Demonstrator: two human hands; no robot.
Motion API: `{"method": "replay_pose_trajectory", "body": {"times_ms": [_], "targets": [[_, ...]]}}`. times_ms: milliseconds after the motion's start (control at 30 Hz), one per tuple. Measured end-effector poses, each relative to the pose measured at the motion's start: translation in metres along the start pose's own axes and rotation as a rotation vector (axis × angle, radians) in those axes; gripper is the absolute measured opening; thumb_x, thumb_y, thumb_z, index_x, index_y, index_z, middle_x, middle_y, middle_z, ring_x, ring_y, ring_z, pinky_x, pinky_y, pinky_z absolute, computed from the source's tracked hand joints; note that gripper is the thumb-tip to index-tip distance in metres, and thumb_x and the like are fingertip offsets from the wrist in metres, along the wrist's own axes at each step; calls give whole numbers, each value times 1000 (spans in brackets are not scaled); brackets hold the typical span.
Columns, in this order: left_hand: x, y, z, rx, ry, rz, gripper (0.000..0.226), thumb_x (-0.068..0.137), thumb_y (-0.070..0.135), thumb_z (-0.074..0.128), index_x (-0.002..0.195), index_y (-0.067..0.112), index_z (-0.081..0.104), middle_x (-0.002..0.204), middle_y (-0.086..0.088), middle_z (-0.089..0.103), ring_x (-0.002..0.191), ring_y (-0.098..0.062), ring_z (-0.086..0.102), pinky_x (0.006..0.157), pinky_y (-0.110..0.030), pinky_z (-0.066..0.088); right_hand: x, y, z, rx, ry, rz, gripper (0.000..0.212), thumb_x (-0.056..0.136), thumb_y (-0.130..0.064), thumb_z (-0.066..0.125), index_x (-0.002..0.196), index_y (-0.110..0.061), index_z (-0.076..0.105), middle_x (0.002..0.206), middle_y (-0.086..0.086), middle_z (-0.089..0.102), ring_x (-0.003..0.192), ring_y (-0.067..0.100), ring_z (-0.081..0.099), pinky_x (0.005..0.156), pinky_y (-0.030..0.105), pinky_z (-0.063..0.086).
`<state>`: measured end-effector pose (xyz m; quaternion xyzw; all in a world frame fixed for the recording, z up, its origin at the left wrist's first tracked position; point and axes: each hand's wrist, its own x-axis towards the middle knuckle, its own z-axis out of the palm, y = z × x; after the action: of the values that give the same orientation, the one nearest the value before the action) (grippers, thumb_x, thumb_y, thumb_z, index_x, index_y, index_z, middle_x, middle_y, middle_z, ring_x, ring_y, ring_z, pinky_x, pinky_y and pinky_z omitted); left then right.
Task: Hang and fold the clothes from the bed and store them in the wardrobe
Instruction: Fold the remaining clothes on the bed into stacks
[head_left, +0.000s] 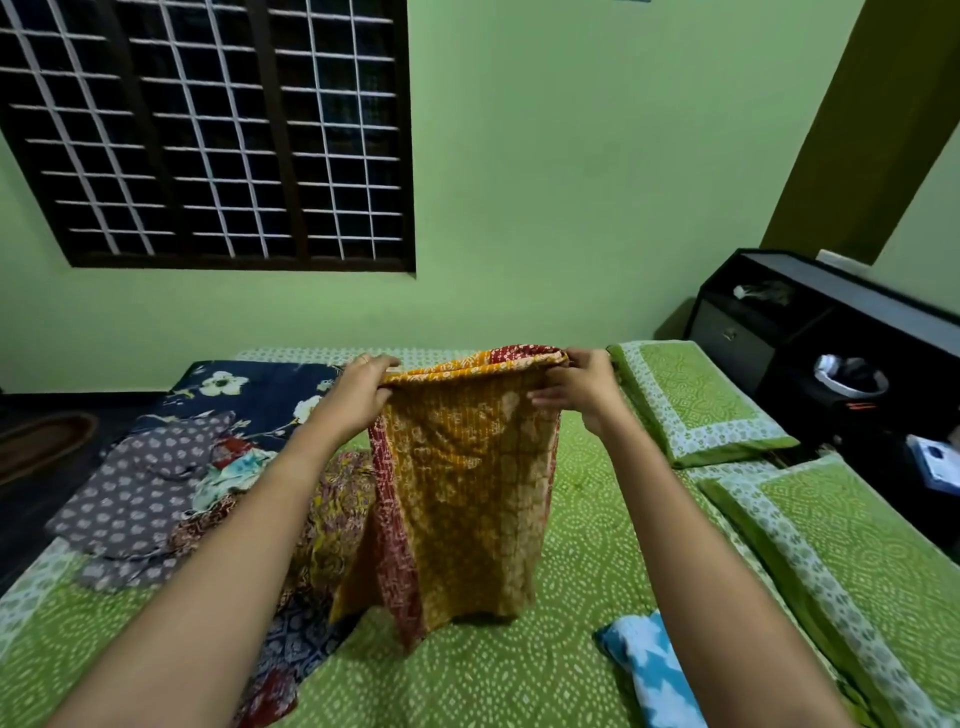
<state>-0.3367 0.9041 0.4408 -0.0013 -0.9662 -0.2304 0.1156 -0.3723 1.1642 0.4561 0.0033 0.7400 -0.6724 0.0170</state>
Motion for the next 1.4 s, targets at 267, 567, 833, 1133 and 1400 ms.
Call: {"method": "replay_pose_trajectory", "body": {"times_ms": [267,567,833,1133,1400], "targets": [[53,10,39,-121,121,-177,34,96,15,50,129,12,53,93,-8,65,56,-11,52,50,-22,40,62,9,-7,186,70,43,17,99,-1,37,115,-5,41,111,23,56,74,27,63,71,38,57],[171,41,77,-1100,68,-399,36,101,6,31,136,9,39,124,-25,54,101,-36,61,76,-41,55,172,27,-21,438,95,12,46,100,-7,34,145,-7,24,141,17,42,109,21,56,96,32,48],[191,46,81,-1245,122,-266,24,100,2,31,109,16,48,128,-18,48,111,-29,53,97,-45,46,185,24,-30,565,114,-158,21,98,2,37,110,-13,45,85,0,59,56,1,54,52,16,43],[74,-1,176,-1190,4,-567,26,99,-3,29,116,7,46,117,-16,51,112,-32,51,97,-43,41,87,150,-32,134,100,44,28,95,6,39,85,-16,52,79,1,55,64,1,52,55,11,40],[-87,-69,303,-683,-324,-792,32,97,0,40,127,-3,50,120,-16,56,103,-32,55,79,-35,42,-20,307,-44,-590,-122,294,17,92,0,51,106,-6,59,93,4,60,85,14,46,63,22,33]]}}
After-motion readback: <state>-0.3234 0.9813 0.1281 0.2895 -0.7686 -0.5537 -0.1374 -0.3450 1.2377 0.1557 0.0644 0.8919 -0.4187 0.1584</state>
